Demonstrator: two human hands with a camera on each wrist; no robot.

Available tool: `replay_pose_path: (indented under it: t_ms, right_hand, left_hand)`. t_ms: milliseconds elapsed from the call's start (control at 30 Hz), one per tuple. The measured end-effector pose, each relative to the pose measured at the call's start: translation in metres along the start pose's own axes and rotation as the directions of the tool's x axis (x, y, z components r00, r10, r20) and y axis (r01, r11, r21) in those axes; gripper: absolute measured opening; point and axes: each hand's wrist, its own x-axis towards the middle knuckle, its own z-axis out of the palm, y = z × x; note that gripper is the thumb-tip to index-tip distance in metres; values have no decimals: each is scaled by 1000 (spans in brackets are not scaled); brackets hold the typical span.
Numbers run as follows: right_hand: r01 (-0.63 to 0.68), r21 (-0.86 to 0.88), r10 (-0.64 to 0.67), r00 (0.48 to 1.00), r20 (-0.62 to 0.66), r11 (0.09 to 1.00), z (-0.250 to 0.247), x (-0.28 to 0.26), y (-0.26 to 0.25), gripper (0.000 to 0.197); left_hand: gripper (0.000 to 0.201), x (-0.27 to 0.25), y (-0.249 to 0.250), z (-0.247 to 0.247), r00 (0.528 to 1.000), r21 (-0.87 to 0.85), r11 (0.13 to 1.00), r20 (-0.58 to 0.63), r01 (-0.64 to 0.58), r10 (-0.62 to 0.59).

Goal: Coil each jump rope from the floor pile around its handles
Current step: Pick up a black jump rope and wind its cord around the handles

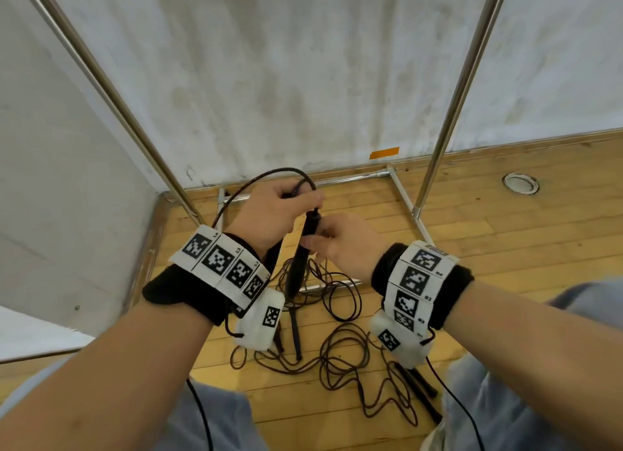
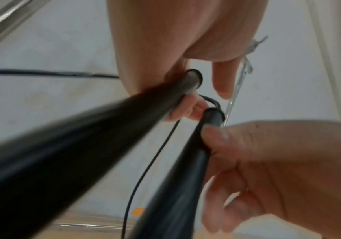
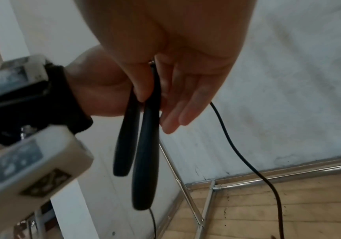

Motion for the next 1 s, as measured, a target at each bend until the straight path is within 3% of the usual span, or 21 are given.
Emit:
replay_pose_path:
  t_ms: [133, 200, 267, 300, 367, 433, 533, 600, 733, 800, 900, 1000]
  right_hand:
    - [-25, -207, 48, 993, 111, 978, -10, 3, -3, 38]
    - [-6, -261, -8, 999, -50, 965, -22, 6, -1, 35]
    - [85, -179, -142, 933, -332, 980, -32, 9, -1, 21]
    - [135, -136, -178, 907, -382, 981, -34, 11, -2, 19]
    - [152, -24, -153, 947, -284, 988, -34, 15, -1, 33]
    - [82, 87, -67, 986, -155, 993, -32, 14, 0, 34]
    - [71, 114, -63, 995, -73, 991, -38, 13, -1, 44]
    - [137, 66, -128, 984, -124, 988, -42, 14, -4, 45]
    - [145, 264, -62, 952, -300, 953, -51, 15, -10, 47]
    - [155, 279, -50, 935, -350, 948, -56, 17, -10, 42]
    - [159, 210, -87, 945, -314, 965, -62, 18, -7, 18]
    - [176, 176, -140, 970, -201, 968, -62, 17, -7, 21]
  left_hand:
    - [23, -2, 0, -3, 1000, 157, 988, 23, 1, -4]
    - [25, -2, 1, -6, 998, 226, 974, 61, -6, -8]
    - [25, -4, 2, -8, 987, 315, 949, 160, -25, -27]
    - [25, -5, 2, -8, 978, 342, 939, 205, -36, -37]
    - [24, -6, 3, -9, 965, 352, 934, 262, -61, -36]
    - [26, -7, 5, -9, 959, 359, 928, 283, -96, -10]
    - [23, -7, 5, -13, 955, 348, 930, 297, -120, 12]
    - [8, -6, 3, -15, 951, 318, 945, 308, -75, -28]
    - [10, -7, -2, -15, 945, 294, 956, 309, 15, -109]
    - [14, -8, -2, -14, 943, 261, 965, 314, 27, -111]
    - [24, -8, -2, -15, 936, 258, 966, 333, 31, -119]
    - [24, -7, -1, -18, 929, 253, 967, 355, 15, -107]
